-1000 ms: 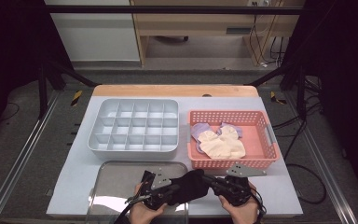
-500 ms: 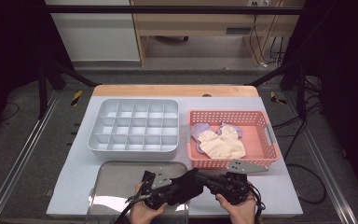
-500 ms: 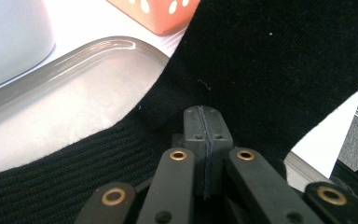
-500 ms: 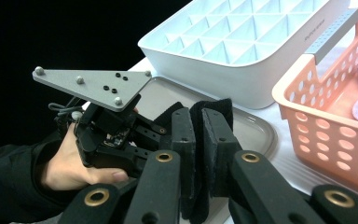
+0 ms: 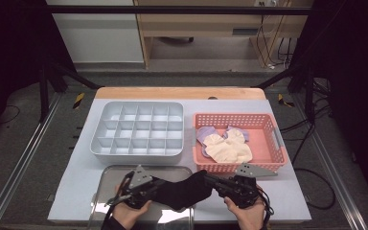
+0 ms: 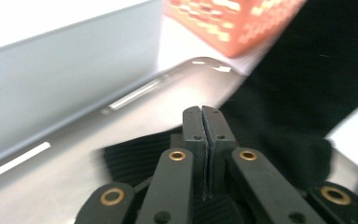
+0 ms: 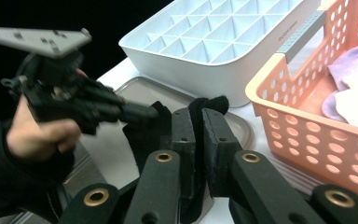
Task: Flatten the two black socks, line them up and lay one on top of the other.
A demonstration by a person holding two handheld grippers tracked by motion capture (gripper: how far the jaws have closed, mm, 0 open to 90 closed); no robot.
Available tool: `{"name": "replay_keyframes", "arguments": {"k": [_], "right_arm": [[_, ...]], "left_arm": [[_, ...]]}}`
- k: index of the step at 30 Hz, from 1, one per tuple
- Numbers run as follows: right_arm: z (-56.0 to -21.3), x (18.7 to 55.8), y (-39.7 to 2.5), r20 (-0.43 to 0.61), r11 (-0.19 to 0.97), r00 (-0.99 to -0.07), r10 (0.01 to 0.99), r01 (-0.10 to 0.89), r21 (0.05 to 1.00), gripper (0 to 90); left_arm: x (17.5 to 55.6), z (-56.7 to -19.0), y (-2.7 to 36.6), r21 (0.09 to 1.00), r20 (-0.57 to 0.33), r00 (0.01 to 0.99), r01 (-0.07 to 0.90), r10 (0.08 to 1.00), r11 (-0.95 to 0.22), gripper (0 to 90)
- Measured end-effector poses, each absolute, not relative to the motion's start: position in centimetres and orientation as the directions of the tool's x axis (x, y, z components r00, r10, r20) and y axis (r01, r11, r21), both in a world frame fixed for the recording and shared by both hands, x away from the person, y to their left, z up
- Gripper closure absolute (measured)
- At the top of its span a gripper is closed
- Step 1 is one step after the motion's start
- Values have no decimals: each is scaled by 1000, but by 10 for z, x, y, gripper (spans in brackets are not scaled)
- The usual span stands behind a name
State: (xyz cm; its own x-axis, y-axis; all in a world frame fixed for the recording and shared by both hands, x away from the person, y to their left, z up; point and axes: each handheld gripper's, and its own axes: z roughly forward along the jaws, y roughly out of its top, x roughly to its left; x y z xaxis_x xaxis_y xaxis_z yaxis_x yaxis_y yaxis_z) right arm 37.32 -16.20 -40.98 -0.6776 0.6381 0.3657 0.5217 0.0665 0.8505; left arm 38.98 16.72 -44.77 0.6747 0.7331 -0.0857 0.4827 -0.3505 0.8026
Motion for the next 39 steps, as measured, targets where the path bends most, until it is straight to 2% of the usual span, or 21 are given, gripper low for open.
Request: {"name": "replay_keyframes", "arguments": {"k": [5, 9, 16, 39], "right_arm": [[-410, 374, -159, 354, 77, -679, 643, 517, 853, 844], [-410, 376, -157, 354, 74, -677, 646, 516, 853, 844], [-408, 377, -151, 341, 82, -681, 648, 508, 858, 843], [-407, 386, -116, 312, 131, -706, 635, 497, 858, 843]], "left_arm": [[391, -449, 204, 797, -66, 609, 508, 791, -325, 890], [390, -461, 217, 770, -77, 587, 549, 806, -325, 893], [386, -472, 210, 732, -42, 613, 556, 789, -393, 894], [381, -475, 205, 730, -59, 645, 549, 762, -408, 894]]}}
